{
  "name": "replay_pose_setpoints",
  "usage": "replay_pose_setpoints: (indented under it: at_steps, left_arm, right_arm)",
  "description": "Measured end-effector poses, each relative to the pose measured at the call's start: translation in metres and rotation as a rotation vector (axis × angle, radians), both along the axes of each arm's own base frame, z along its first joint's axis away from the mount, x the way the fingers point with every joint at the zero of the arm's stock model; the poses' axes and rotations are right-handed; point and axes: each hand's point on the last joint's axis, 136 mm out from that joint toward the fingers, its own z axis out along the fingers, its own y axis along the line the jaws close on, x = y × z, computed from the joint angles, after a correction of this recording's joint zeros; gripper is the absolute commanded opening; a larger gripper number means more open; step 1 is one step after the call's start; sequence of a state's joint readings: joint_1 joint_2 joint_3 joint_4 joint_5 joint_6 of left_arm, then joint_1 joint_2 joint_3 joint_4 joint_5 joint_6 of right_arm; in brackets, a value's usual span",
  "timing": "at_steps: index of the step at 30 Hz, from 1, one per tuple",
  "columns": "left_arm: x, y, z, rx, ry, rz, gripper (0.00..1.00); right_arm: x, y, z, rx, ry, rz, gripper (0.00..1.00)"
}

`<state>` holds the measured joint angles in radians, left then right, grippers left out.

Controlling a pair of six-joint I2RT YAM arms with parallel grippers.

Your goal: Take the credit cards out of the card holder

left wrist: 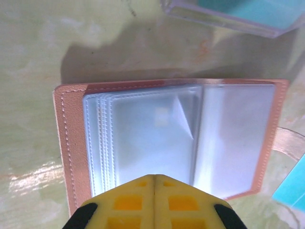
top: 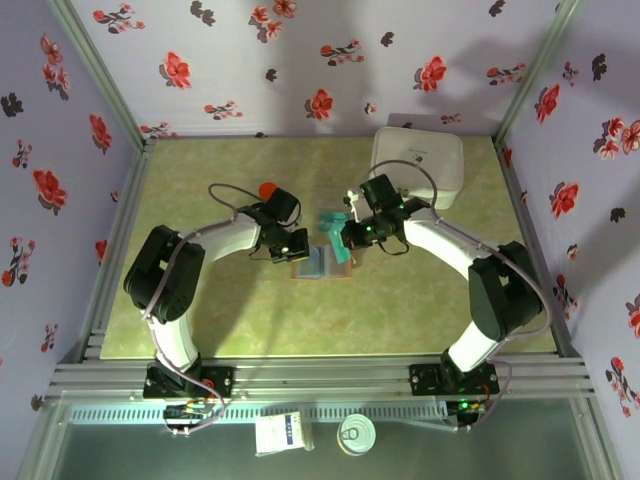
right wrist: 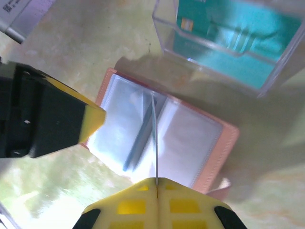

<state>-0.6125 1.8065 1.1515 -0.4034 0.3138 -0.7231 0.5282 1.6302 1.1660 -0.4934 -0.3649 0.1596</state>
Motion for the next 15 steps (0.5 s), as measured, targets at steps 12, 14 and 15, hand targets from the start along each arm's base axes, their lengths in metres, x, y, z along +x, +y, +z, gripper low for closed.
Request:
replay_pose_setpoints:
  at_steps: [12,14,15]
  left_arm:
    - [-0.009,0.041,0.006,0.005,-0.018,0.076,0.05]
    - [-0.010,0.048,0.004,0.010,-0.016,0.088,0.05]
    - [-0.012,0.051,0.002,0.012,-0.013,0.094,0.05]
  right_arm:
    - [0.047,0.001,0.057,-0.271,-0.418,0.470,0.00]
    - [0.056,0.004,0.055,-0.309,-0.432,0.533,0.00]
    - [0.061,0.006,0.052,-0.328,-0.434,0.567,0.00]
